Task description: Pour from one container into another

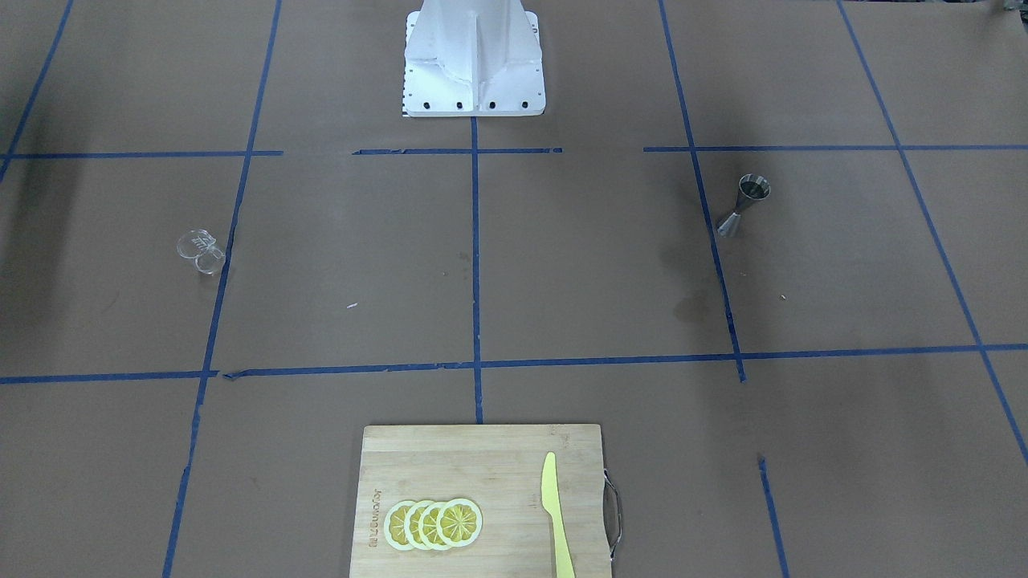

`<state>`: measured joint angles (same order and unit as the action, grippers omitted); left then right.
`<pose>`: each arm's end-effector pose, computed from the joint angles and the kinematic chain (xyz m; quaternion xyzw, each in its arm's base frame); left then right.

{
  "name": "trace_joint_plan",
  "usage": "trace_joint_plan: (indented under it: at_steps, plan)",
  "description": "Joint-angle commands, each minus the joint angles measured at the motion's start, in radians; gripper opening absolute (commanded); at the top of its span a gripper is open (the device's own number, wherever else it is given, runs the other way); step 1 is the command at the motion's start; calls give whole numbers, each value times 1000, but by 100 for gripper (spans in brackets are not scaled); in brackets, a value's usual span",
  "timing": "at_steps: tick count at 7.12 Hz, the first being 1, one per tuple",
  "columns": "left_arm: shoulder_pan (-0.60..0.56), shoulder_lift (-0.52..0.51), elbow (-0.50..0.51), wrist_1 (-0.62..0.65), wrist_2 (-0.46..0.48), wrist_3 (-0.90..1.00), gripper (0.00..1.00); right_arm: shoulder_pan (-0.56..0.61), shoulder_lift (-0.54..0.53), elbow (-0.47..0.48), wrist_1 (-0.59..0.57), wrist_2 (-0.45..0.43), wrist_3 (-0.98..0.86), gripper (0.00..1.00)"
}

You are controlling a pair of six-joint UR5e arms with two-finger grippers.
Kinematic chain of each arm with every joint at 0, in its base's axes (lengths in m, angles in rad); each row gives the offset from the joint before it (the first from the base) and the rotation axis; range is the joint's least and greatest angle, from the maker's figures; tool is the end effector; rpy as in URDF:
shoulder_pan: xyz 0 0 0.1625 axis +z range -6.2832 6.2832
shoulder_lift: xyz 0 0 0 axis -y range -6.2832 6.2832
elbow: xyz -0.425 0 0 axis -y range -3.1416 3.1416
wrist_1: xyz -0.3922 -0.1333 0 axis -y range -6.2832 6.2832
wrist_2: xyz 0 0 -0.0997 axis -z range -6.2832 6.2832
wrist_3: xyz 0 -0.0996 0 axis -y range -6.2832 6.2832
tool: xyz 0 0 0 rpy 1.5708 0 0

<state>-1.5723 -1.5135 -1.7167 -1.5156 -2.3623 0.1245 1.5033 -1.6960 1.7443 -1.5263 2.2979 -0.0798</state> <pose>-0.0631 -0.4682 0.6187 0.0397 0.3837 0.0631 0.9204 0.0369 -0.4483 0.6301 0.0455 -0.3549 -0.0851 0.9299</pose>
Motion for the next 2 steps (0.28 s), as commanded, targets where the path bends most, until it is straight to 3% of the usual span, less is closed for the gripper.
trace_joint_plan:
  at_steps: [1, 2]
  plan:
    - [0, -2, -1, 0, 0, 0, 100, 0, -1, 0, -1, 0, 0, 100]
    - [0, -5, -6, 0, 0, 1, 100, 0, -2, 0, 0, 0, -2, 100]
